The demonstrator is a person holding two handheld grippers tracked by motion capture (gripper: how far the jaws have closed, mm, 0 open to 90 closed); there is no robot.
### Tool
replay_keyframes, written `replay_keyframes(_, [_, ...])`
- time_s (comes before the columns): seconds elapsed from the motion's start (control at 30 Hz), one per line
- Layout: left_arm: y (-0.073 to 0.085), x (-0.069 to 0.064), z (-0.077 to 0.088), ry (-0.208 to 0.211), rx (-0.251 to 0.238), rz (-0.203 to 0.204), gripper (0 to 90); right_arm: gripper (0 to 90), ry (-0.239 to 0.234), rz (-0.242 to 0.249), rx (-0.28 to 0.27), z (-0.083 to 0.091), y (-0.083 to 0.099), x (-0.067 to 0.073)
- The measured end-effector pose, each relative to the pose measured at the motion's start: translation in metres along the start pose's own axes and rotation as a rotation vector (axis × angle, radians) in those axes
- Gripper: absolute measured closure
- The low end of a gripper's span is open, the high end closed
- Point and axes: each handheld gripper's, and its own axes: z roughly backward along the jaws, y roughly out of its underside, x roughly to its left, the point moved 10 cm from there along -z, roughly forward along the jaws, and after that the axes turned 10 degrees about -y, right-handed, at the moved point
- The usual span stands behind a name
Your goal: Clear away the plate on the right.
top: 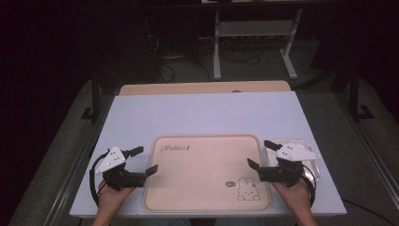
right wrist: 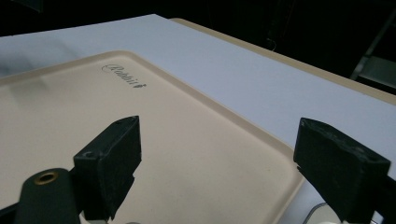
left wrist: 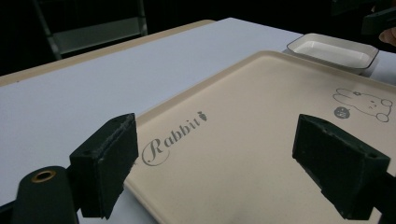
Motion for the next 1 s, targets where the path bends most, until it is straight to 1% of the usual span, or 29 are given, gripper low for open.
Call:
replay_keyframes(0.27, [0.0, 0.001, 0.001, -0.002, -0.001, 0.003, 13.8, 14.3, -0.007, -0.006, 0.002, -0.001, 0.0, 0.001])
replay_keyframes(0.53, [-0.001, 0.004, 0.003, -0.006, -0.007, 0.008, 13.8, 14.3, -0.004, -0.01, 0.001, 0.001, 0.0, 0.001])
replay_keyframes(0.6, [-0.001, 0.004, 0.004, -0.008, -0.014, 0.009, 13.8, 14.3, -0.003, -0.014, 0.004, 0.001, 0.001, 0.001])
replay_keyframes(0.77, [-0.001, 0.005, 0.005, -0.01, -0.013, 0.013, 13.8, 14.3, -0.005, -0.017, 0.013, 0.003, 0.003, 0.001])
replay_keyframes(1.0, [-0.001, 0.007, 0.006, -0.013, -0.016, 0.02, 13.8, 14.3, -0.014, -0.047, 0.006, 0.011, 0.005, 0.001])
